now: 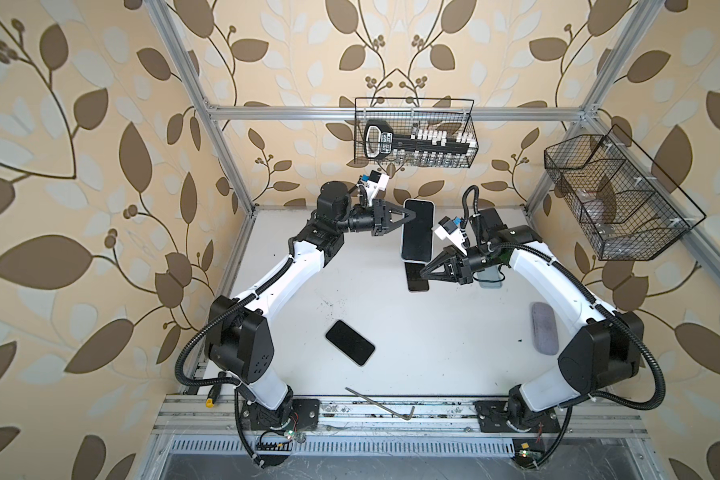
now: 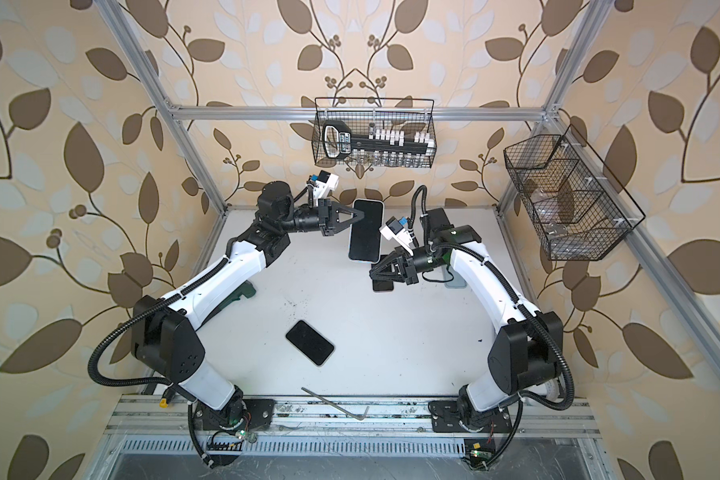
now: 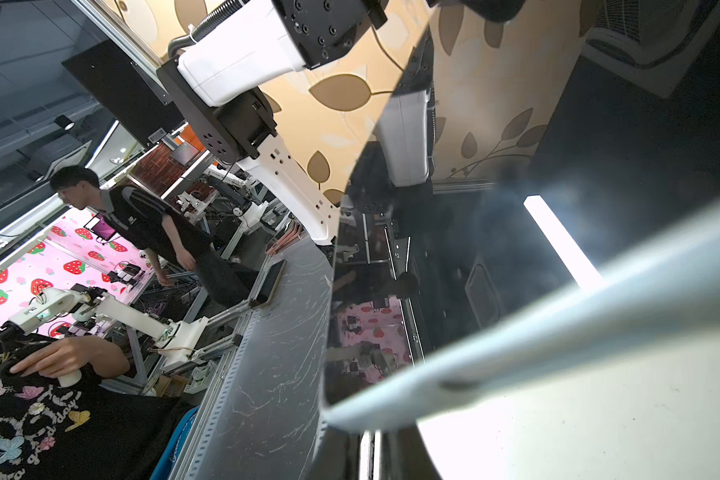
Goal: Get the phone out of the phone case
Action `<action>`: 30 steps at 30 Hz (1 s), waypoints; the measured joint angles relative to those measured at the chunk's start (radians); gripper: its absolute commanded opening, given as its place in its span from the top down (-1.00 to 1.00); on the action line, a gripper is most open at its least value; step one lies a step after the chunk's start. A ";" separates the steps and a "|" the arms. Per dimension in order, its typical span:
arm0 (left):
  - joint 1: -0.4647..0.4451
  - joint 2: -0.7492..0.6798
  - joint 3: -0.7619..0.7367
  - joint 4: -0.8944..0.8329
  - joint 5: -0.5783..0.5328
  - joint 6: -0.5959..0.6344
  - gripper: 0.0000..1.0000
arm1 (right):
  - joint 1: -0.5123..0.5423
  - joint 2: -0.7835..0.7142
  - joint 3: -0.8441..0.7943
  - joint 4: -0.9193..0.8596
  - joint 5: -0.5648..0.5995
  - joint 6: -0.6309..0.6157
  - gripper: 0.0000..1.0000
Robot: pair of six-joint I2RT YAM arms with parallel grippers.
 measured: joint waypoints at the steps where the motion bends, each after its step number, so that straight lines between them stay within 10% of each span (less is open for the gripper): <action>1: 0.000 0.000 0.001 0.000 0.000 -0.001 1.00 | -0.002 0.000 0.000 -0.003 -0.001 -0.005 0.52; 30: -0.005 0.000 -0.004 -0.031 0.003 0.069 1.00 | -0.019 0.000 0.034 -0.017 -0.032 -0.018 0.55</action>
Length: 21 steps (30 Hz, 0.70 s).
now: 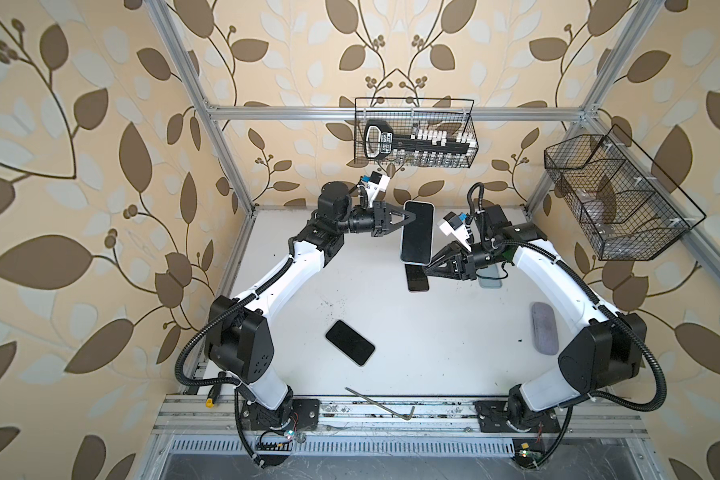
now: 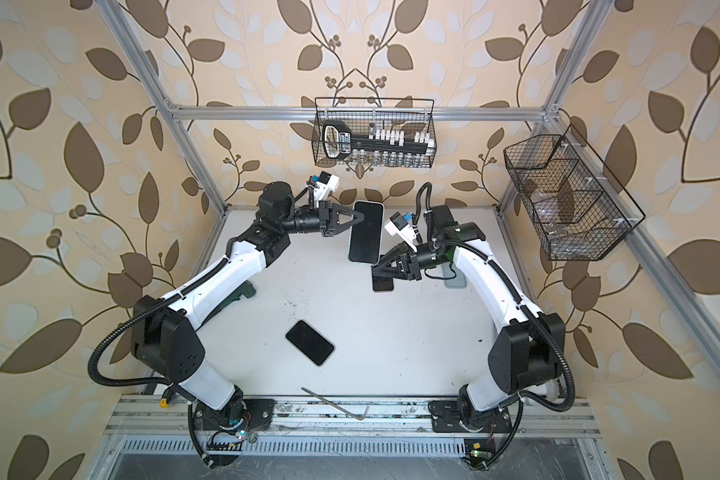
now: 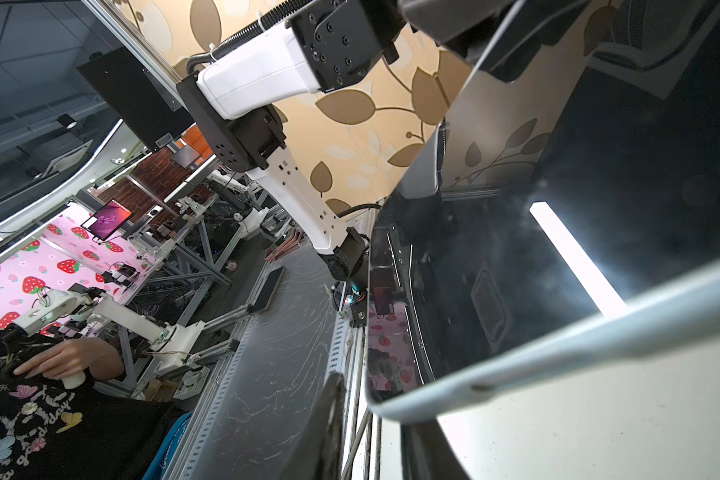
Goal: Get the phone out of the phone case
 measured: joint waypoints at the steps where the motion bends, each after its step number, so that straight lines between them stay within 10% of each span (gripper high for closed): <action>1: -0.002 0.000 0.000 0.000 0.000 0.000 1.00 | 0.000 0.000 0.000 0.000 0.000 0.000 0.56; 21: -0.014 -0.001 0.000 0.027 0.016 0.024 1.00 | -0.003 0.008 0.002 -0.047 -0.023 0.006 0.87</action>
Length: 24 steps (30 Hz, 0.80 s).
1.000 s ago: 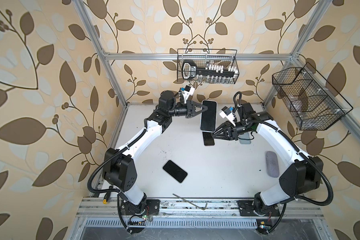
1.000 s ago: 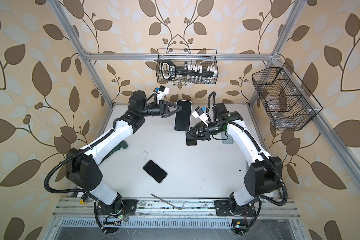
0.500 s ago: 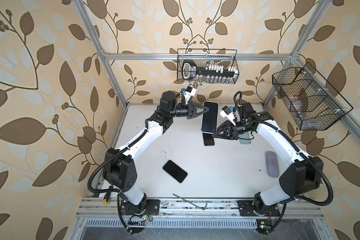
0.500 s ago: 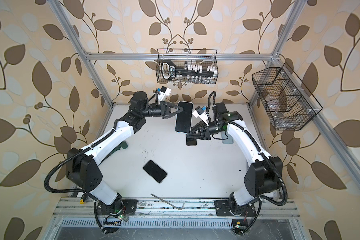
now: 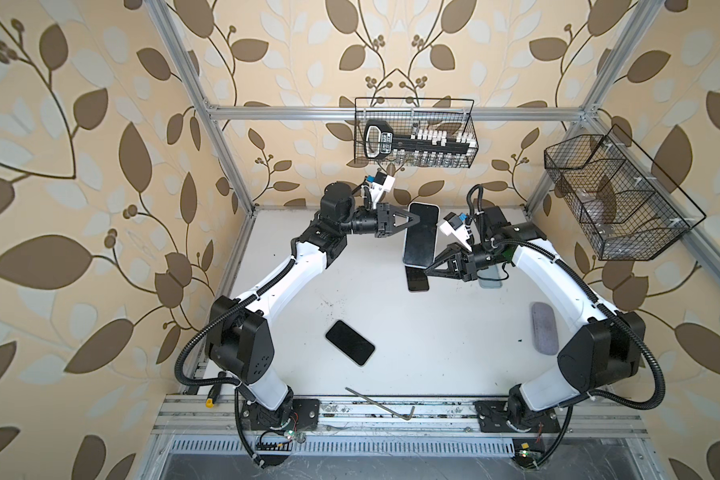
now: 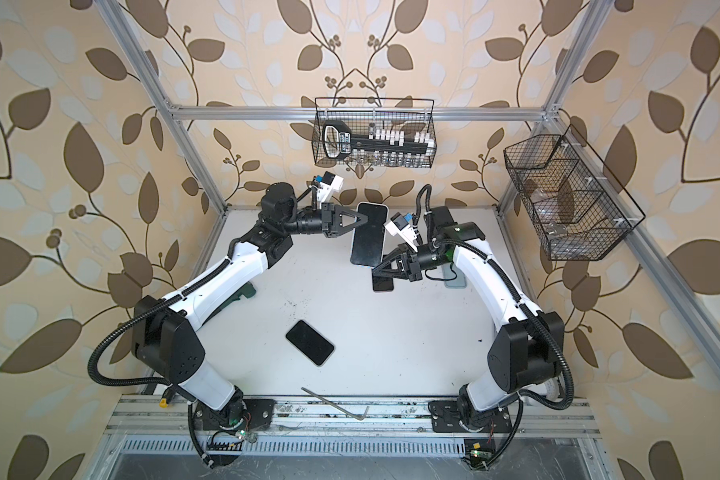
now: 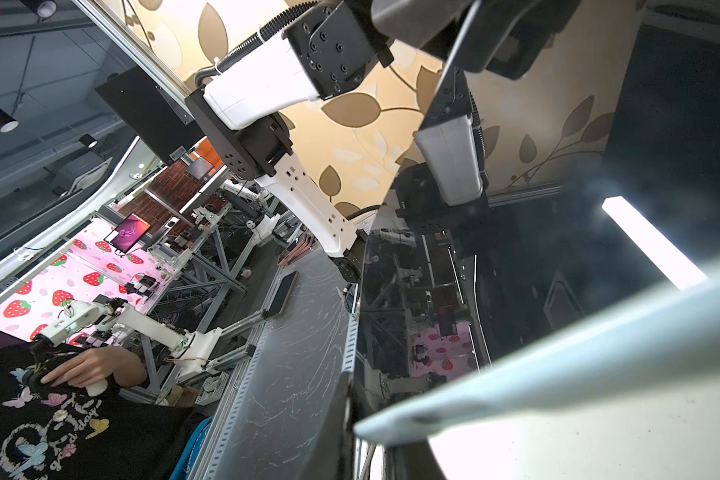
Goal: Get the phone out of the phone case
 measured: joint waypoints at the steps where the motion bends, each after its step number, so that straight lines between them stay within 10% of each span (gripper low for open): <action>1: 0.000 0.000 0.000 0.003 0.001 -0.001 1.00 | 0.000 0.000 0.000 -0.003 -0.001 -0.003 0.89; 24: -0.005 -0.008 -0.092 0.116 -0.153 -0.485 1.00 | -0.029 0.000 -0.007 -0.076 0.003 -0.222 0.96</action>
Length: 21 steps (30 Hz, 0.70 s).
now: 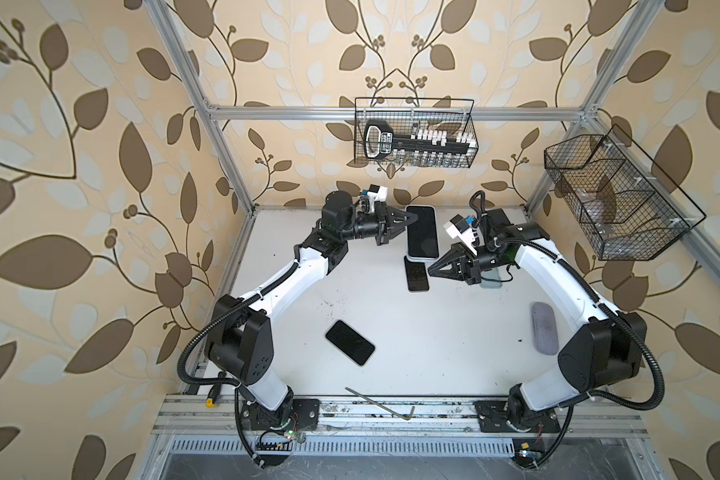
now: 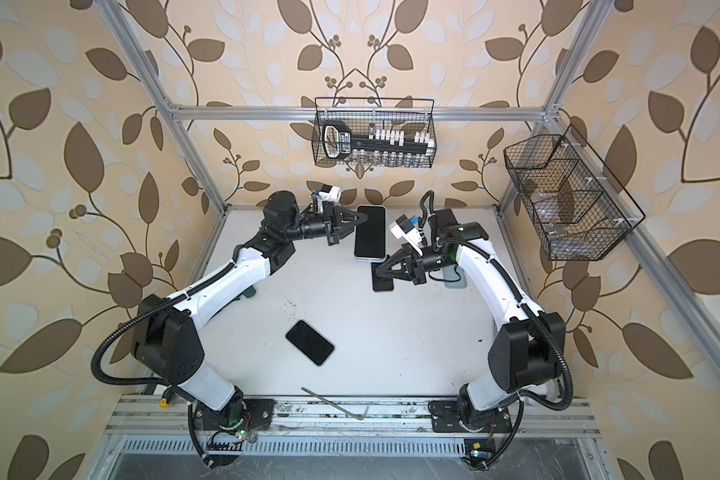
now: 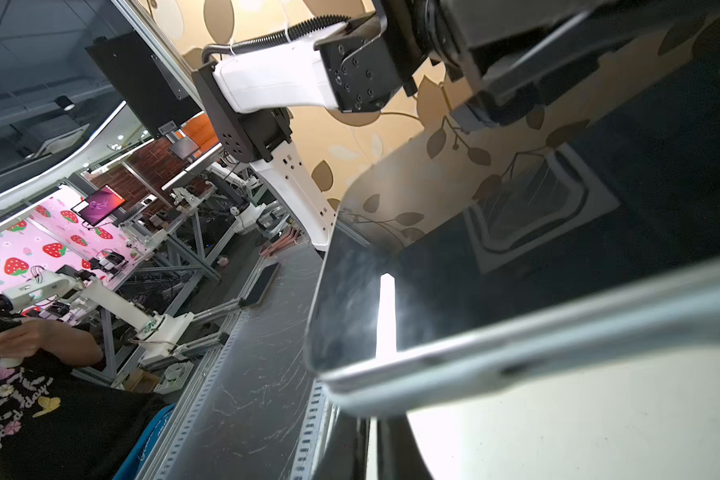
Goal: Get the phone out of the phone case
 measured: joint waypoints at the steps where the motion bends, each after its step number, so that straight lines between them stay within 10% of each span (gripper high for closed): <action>1: 0.002 0.000 0.000 0.006 -0.006 -0.012 1.00 | 0.000 0.000 -0.002 0.000 0.003 -0.007 0.94; 10: 0.004 0.000 0.000 -0.023 -0.055 -0.002 1.00 | -0.054 0.004 -0.004 -0.077 -0.030 -0.073 0.26; 21: 0.048 -0.032 -0.191 0.122 -0.278 -0.047 1.00 | -0.124 0.059 0.000 -0.369 -0.107 -0.260 0.17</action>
